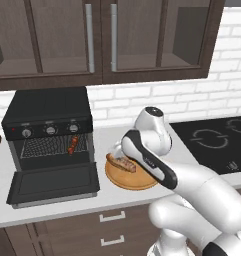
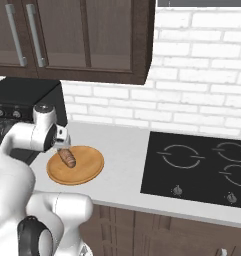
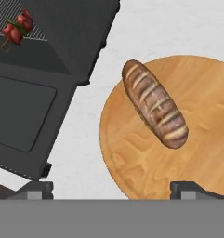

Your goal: Pick up the kebab skewer and baguette bread, and place them inside the toaster oven. Close the toaster oven door and start by setting the timer.

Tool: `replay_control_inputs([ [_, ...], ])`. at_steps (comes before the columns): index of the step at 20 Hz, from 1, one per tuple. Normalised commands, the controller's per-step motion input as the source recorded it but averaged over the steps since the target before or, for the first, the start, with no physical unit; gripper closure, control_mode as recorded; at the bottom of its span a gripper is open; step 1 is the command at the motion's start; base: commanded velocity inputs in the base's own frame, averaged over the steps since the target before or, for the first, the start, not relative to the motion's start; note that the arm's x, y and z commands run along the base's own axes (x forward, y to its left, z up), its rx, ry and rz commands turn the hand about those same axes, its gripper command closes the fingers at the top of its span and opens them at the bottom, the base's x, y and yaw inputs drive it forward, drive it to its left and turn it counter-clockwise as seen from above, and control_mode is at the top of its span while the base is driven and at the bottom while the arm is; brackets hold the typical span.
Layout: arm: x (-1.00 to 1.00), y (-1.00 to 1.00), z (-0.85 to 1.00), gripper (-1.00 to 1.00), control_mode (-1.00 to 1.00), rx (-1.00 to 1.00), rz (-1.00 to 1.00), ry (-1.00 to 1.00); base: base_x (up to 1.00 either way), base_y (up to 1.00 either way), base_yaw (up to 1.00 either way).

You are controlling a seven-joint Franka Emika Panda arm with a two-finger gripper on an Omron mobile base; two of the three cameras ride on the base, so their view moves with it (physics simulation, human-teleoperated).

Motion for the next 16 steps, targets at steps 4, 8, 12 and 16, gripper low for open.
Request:
replay_control_inputs([
  [4, 0.01, -0.51, -0.31, -1.00, -1.00, 0.00, 0.01, 0.00, 0.00, 0.00, 0.00],
  [8, 0.06, -0.33, -0.31, -1.00, -1.00, 0.00, 0.07, -0.16, 0.00, 0.00, 0.00],
  [12, 0.02, -0.30, -0.26, -1.00, -1.00, -0.01, 0.04, -0.15, 0.00, 0.00, 0.00],
  [16, 0.19, -0.13, -0.22, -1.00, -1.00, -0.02, 0.00, -0.02, 0.00, 0.00, 0.00],
])
